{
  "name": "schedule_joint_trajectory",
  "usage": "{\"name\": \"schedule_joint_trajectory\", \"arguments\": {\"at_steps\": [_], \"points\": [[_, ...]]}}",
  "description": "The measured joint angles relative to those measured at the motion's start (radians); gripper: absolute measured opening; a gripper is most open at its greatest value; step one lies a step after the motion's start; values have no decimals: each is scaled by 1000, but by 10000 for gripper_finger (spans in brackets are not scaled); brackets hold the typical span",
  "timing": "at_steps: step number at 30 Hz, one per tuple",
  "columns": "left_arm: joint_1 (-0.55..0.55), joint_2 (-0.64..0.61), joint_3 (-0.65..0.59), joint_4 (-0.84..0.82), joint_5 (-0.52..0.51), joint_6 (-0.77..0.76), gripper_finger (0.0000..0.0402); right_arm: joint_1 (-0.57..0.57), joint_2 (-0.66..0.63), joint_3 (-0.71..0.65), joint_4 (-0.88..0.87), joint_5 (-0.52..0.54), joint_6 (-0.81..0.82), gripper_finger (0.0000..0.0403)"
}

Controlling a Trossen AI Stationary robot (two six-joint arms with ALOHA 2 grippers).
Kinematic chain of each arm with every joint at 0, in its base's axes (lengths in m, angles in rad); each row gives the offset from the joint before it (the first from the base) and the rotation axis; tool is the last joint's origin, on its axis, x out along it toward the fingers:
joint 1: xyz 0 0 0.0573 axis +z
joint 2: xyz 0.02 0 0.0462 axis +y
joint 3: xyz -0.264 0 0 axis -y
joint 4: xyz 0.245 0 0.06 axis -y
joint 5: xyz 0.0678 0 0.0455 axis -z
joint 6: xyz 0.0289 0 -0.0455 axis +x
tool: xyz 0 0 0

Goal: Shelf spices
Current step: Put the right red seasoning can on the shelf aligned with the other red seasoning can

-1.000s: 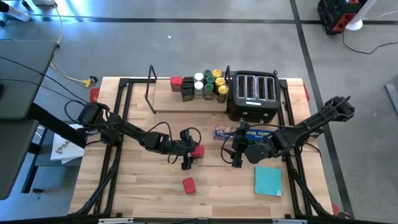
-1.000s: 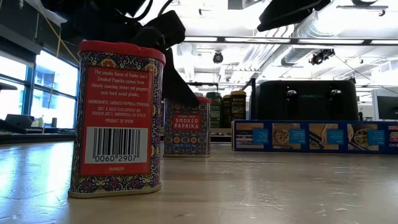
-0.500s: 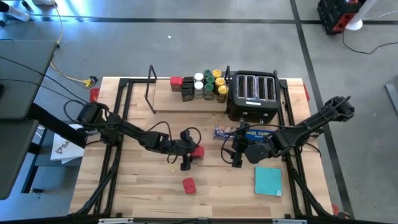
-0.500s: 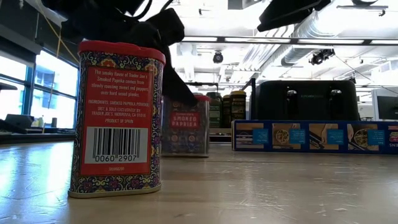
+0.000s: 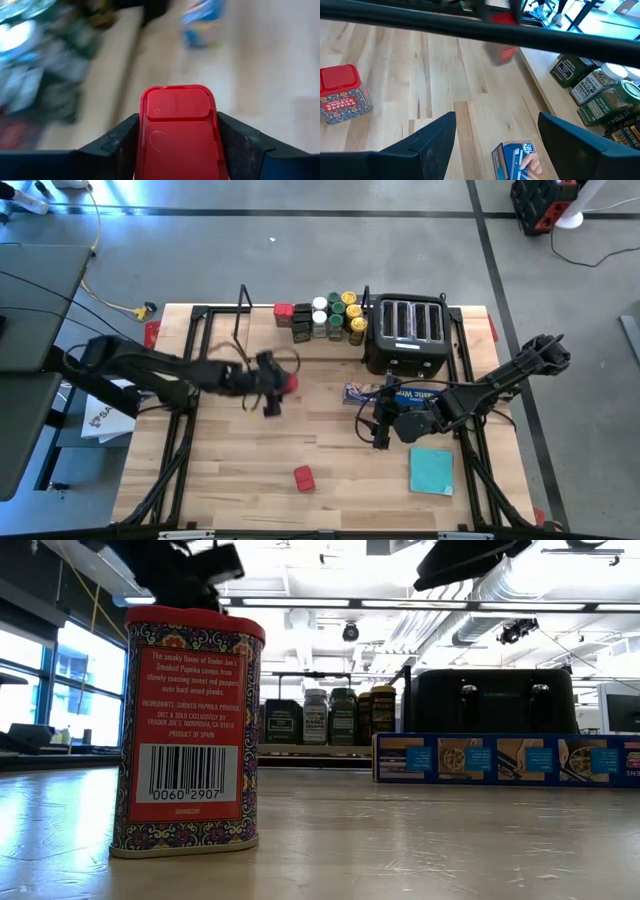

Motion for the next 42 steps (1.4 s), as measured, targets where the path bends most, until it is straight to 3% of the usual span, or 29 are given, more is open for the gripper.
{"name": "schedule_joint_trajectory", "arguments": {"at_steps": [3,11,17,20,26,42], "points": [[138,-50,0,-56,65,87,214,0,0,0,1,0,0,277],[521,-59,0,-24,377,346,214,0,0,0,1,0,0,277],[697,-23,0,22,537,452,215,0,0,0,1,8,22,277],[740,15,0,53,581,472,222,0,0,0,2,8,26,277],[764,87,0,108,564,501,229,-2,0,0,2,39,26,277],[764,85,0,115,538,595,272,-46,0,0,1,28,55,277]]}}
